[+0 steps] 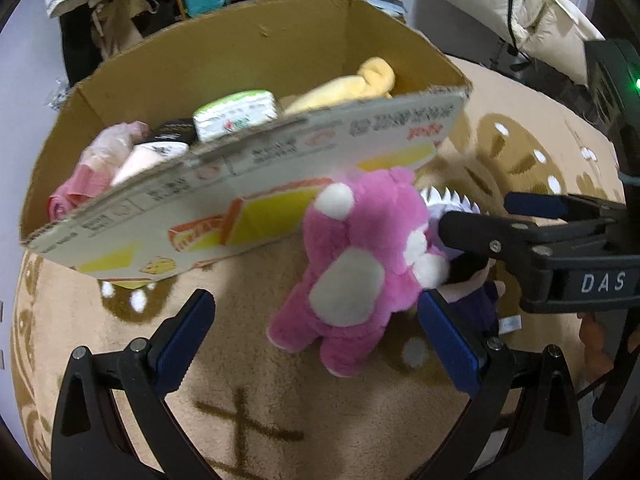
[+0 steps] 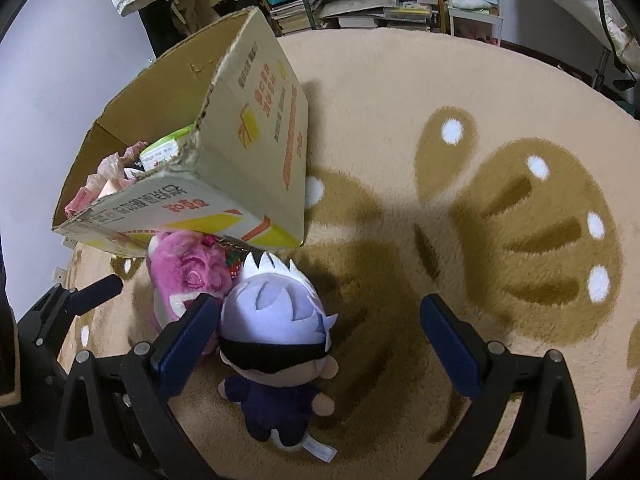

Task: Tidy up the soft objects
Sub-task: 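Grasp pink bear plush with left tool while right tool grasps white-haired doll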

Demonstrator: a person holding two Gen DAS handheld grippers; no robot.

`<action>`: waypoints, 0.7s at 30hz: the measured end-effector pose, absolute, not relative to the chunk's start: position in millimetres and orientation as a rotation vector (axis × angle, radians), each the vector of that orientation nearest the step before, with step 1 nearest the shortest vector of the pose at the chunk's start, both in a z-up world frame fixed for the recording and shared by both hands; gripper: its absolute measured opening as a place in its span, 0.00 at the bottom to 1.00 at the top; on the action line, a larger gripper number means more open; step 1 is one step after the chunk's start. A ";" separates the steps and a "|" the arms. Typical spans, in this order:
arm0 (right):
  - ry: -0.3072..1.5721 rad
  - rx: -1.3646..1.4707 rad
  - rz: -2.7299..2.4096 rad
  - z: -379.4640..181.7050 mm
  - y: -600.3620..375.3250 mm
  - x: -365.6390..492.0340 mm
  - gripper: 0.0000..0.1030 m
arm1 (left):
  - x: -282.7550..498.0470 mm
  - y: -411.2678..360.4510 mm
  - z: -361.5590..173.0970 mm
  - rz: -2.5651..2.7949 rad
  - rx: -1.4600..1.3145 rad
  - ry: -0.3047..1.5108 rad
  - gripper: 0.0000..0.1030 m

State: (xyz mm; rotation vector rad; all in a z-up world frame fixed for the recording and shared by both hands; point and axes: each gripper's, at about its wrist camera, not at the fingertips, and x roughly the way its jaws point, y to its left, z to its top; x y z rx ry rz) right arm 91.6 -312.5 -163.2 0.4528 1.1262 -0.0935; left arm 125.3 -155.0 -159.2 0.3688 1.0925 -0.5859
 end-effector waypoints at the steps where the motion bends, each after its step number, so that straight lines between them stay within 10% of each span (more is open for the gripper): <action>1: 1.130 0.453 -0.093 -164.3 -312.2 92.2 1.00 | 124.5 -156.9 -161.0 -0.586 0.378 1.092 0.98; 15: 1.162 0.460 -0.072 -175.4 -305.2 97.5 1.00 | 129.8 -169.5 -190.1 -0.556 0.417 1.128 0.97; 21: 1.164 0.461 -0.044 -175.6 -298.6 99.0 0.91 | 136.0 -169.6 -199.7 -0.555 0.404 1.144 0.81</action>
